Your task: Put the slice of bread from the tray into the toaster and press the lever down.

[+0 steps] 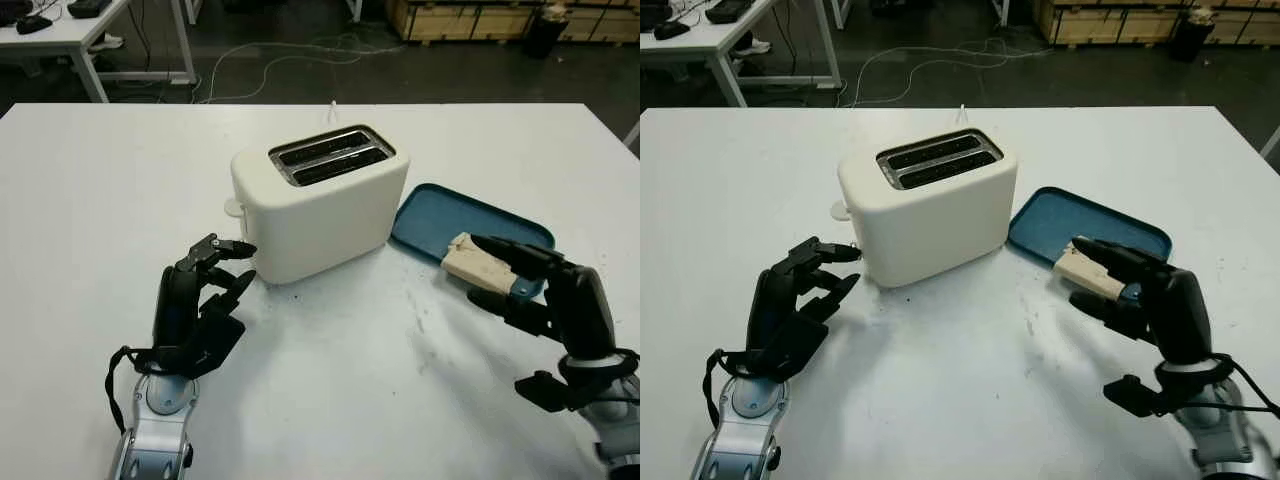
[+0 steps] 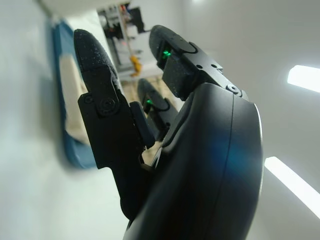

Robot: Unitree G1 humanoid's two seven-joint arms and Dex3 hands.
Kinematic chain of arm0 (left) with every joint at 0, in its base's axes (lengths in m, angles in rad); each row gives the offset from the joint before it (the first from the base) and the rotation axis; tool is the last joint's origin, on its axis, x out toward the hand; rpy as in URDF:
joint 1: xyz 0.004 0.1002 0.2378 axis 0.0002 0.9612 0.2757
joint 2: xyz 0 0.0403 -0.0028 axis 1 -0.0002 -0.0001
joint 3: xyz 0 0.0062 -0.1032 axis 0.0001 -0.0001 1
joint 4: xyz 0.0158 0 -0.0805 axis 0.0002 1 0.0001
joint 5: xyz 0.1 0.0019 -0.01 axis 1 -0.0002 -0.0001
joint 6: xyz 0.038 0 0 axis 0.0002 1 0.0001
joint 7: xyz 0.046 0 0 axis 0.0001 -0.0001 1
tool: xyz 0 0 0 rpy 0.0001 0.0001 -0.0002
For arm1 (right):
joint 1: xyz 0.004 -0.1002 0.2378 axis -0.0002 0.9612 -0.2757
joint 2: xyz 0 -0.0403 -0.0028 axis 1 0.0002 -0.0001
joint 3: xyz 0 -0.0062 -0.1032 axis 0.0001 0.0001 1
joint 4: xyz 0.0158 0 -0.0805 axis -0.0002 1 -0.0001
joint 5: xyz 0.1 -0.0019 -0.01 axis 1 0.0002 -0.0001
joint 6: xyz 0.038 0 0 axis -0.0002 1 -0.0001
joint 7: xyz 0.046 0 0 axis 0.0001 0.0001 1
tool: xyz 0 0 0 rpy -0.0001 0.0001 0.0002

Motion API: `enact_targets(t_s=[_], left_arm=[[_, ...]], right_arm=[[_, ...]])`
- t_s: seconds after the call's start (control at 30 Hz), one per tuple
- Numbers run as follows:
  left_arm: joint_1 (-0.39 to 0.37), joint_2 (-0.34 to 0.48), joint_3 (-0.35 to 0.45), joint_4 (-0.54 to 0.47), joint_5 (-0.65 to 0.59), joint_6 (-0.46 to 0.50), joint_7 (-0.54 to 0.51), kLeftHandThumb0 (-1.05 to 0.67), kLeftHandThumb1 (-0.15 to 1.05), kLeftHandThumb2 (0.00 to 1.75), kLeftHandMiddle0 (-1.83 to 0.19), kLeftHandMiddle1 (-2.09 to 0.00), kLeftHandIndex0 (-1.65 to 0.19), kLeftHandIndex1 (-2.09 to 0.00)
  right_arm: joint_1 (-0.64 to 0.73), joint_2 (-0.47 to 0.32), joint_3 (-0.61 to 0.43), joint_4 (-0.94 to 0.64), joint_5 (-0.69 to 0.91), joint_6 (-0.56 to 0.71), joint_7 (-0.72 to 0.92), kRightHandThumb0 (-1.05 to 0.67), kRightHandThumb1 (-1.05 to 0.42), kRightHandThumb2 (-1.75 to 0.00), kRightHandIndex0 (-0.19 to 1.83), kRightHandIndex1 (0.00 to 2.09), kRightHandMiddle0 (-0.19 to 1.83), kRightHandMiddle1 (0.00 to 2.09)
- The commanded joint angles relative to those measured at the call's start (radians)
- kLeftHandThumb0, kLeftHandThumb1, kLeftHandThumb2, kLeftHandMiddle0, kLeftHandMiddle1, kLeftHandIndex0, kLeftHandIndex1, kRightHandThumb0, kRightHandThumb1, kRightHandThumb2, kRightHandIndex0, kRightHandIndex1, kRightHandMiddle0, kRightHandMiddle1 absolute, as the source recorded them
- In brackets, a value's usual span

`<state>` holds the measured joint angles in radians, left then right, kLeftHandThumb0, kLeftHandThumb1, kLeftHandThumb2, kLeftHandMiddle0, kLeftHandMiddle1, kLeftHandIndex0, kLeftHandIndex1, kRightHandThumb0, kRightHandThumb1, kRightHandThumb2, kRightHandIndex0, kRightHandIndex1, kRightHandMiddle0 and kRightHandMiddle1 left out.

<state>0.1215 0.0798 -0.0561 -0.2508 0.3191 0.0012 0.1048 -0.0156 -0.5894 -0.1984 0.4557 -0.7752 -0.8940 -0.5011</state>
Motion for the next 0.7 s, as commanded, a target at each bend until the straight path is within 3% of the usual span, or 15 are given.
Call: enact_targets(t_s=[0.0, 0.23, 0.67], left_arm=[[-0.005, 0.004, 0.002, -0.017, -0.002, 0.001, -0.002, -0.23, 0.92, 0.19, -0.62, -1.37, -0.62, -0.90], [-0.002, 0.004, 0.001, -0.010, 0.008, -0.011, 0.004, -0.23, 0.92, 0.20, -0.61, -1.37, -0.61, -0.91], [0.007, -0.003, -0.001, -0.012, -0.007, -0.012, -0.001, -0.22, 0.92, 0.21, -0.60, -1.36, -0.60, -0.91]], right_arm=[[-0.030, -0.051, 0.037, 0.053, -0.070, 0.012, -0.093, -0.72, -0.78, 0.00, 0.50, 0.00, 0.49, 0.00], [-0.104, -0.150, 0.171, 0.226, -0.126, 0.108, -0.183, -0.73, -0.74, 0.00, 0.32, 0.00, 0.37, 0.00], [-0.190, -0.154, 0.366, 0.408, -0.090, 0.129, -0.264, -0.72, -0.75, -0.01, 0.31, 0.00, 0.38, 0.00]])
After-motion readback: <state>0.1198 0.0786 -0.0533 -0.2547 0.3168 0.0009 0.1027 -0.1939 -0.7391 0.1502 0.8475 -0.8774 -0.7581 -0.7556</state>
